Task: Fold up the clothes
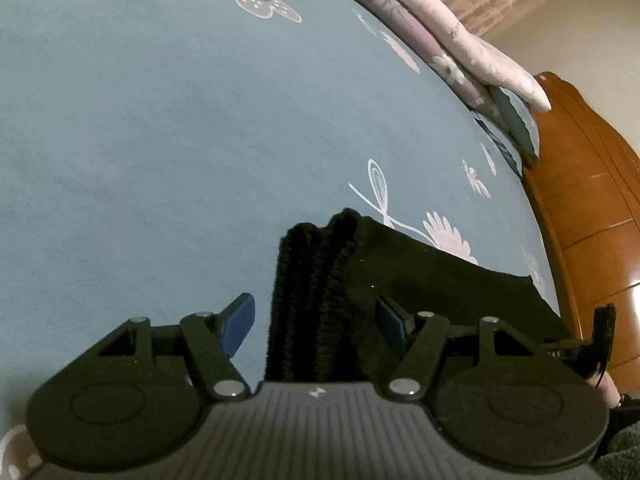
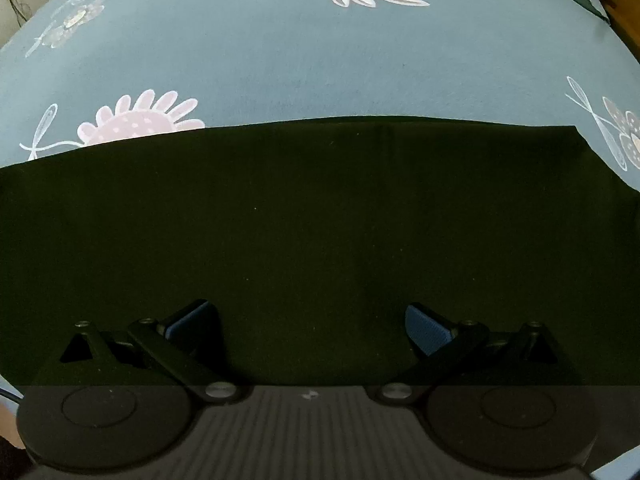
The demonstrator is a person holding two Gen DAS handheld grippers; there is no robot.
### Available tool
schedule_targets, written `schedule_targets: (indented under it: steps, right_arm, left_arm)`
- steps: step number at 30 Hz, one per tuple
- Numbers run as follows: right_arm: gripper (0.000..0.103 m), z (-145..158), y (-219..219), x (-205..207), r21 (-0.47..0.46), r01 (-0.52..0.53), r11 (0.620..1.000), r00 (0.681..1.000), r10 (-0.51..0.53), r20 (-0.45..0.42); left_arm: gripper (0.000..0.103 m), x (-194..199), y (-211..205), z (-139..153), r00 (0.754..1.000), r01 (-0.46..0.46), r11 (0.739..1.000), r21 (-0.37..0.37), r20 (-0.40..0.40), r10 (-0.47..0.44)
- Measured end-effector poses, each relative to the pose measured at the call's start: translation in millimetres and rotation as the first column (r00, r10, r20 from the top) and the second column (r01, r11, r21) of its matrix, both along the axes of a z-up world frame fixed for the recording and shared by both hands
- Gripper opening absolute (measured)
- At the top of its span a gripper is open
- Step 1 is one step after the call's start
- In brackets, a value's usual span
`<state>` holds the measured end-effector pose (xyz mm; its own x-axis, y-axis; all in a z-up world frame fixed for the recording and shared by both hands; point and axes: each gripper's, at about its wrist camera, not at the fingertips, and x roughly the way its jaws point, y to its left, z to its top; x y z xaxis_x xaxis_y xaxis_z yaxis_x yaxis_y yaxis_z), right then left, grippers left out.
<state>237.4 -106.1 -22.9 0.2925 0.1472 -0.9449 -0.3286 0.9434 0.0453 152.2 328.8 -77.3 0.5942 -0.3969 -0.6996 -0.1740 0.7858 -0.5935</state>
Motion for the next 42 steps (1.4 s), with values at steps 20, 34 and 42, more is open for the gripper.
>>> schedule_targets:
  steps: [20,34,42]
  right_arm:
    - [0.103,-1,1,-3,-0.002,0.031,1.0,1.0,-0.031,0.006]
    - [0.103,1,1,-1,-0.004,0.037,0.999,0.999,-0.038,-0.003]
    - [0.103,1,-1,-2,0.003,0.031,1.0,1.0,-0.031,0.003]
  left_arm:
    - [0.065,21,18,-18,0.995,0.054,0.973,-0.226,-0.072,-0.072]
    - [0.054,25,24,-35,0.988,0.072,0.924,-0.375,-0.104,-0.119]
    - [0.051,47,29,-41,0.987,0.115,0.915,-0.386,-0.062,-0.151]
